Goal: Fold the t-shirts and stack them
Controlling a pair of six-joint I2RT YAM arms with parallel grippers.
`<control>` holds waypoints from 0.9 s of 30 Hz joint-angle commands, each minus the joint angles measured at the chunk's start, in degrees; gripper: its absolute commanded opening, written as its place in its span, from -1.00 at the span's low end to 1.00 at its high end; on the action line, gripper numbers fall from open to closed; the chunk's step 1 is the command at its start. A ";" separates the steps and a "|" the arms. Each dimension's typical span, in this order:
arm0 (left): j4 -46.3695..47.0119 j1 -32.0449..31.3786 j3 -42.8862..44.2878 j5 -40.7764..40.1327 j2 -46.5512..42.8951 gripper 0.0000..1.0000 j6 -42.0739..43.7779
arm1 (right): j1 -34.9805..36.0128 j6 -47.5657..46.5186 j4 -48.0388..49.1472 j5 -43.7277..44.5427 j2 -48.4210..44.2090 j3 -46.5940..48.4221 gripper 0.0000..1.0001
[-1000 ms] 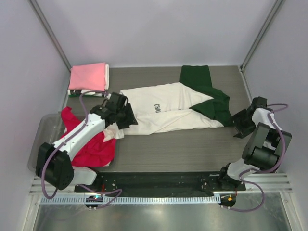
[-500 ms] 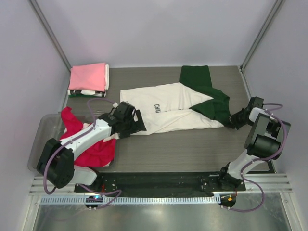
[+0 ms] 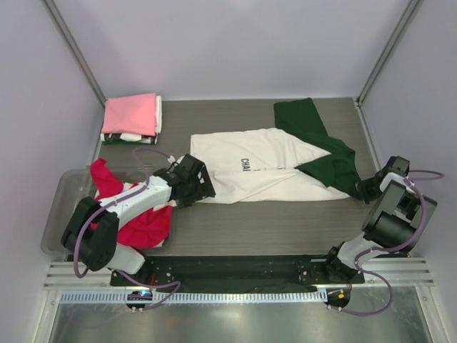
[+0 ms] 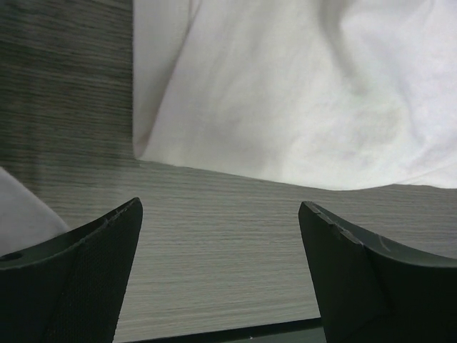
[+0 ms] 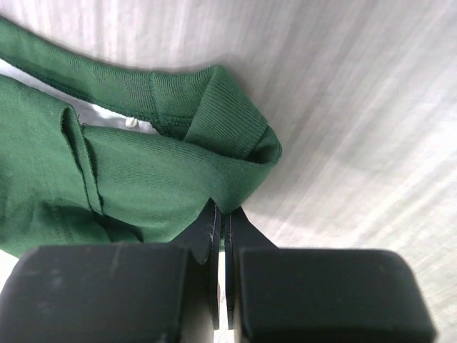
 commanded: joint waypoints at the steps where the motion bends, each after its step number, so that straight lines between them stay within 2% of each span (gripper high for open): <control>1: 1.15 -0.35 -2.37 -3.62 -2.71 0.80 -2.34 | -1.74 -0.16 -0.18 4.30 -3.03 -0.93 -0.98; 10: 6.07 -0.35 -2.21 -8.36 2.64 0.60 -2.08 | -1.74 -0.16 0.53 1.31 -1.45 -1.19 -0.98; 15: 6.42 -0.35 2.62 -10.65 8.61 0.33 0.02 | -1.74 -0.33 1.14 0.17 -1.18 -1.45 -0.98; 18: 5.37 -0.43 6.66 -10.39 13.62 -0.08 2.93 | -1.82 -0.25 1.49 -0.27 -0.74 -1.54 -0.98; 19: 4.59 -0.35 7.80 -10.30 15.29 -0.49 3.19 | -1.74 -0.25 1.41 -0.45 -0.65 -1.54 -0.98; 21: 3.62 -0.35 8.34 -10.39 15.66 -0.94 2.85 | -1.74 -0.25 1.41 -0.45 -0.57 -1.45 -0.98; 22: 2.83 -0.35 8.34 -11.08 15.22 -1.00 2.50 | -1.74 -0.33 1.41 -0.36 -0.57 -1.37 -0.98; 24: 0.72 -0.35 7.82 -11.96 12.07 -0.99 1.62 | -1.74 -0.16 1.06 0.51 -0.83 -1.37 -0.98; 27: -8.22 -0.17 9.04 -18.89 5.39 -0.99 -1.19 | -1.82 0.28 -0.08 2.80 -1.70 -1.37 -0.98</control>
